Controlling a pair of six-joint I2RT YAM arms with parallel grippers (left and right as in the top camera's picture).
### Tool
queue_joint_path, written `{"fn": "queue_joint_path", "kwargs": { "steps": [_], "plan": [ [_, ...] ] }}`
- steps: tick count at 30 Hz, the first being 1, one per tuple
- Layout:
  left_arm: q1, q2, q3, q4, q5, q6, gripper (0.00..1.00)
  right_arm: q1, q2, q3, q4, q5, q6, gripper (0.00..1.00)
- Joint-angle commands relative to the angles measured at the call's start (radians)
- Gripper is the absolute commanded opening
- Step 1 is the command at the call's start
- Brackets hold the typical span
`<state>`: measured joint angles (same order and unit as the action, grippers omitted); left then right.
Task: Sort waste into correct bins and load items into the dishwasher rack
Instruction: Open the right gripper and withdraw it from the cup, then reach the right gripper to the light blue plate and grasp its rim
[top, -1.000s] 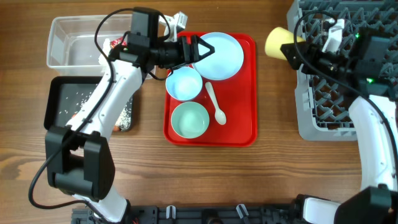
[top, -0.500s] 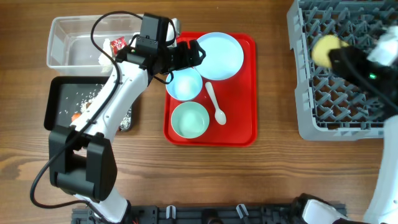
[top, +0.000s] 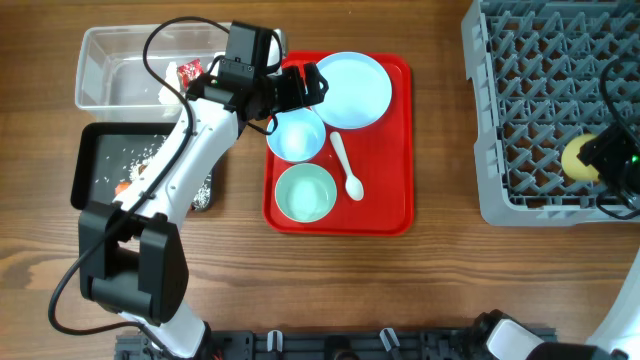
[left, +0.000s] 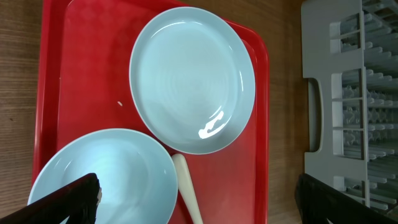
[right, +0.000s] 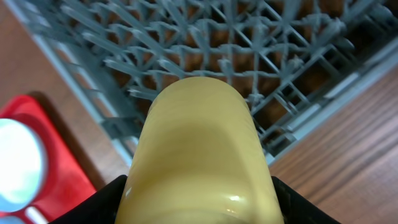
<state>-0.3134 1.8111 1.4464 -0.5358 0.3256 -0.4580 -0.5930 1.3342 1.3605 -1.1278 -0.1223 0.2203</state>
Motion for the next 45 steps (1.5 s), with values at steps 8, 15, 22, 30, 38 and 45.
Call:
{"fn": "queue_joint_path", "kwargs": {
  "steps": [8, 15, 22, 30, 38, 45],
  "plan": [
    [0.0, 0.011, 0.008, -0.001, -0.013, 0.009, 1.0, -0.002, 0.18, 0.018, -0.051, 0.088, -0.004, 0.45],
    [0.0, 0.011, 0.008, -0.001, -0.014, 0.009, 1.0, -0.001, 0.257, 0.018, -0.043, 0.069, -0.011, 0.4],
    [0.0, 0.011, 0.008, -0.001, -0.014, 0.009, 1.0, 0.001, 0.285, 0.018, -0.025, 0.069, -0.011, 0.44],
    [0.0, 0.011, 0.008, -0.014, -0.014, 0.009, 1.0, 0.001, 0.296, 0.012, -0.01, 0.069, -0.011, 0.73],
    [0.002, 0.011, 0.008, -0.027, -0.014, 0.009, 1.0, 0.001, 0.296, 0.012, 0.007, 0.035, -0.011, 0.87],
    [0.002, 0.011, 0.008, -0.03, -0.04, 0.009, 1.0, 0.001, 0.291, 0.021, 0.015, -0.038, -0.047, 0.92]
  ]
}}
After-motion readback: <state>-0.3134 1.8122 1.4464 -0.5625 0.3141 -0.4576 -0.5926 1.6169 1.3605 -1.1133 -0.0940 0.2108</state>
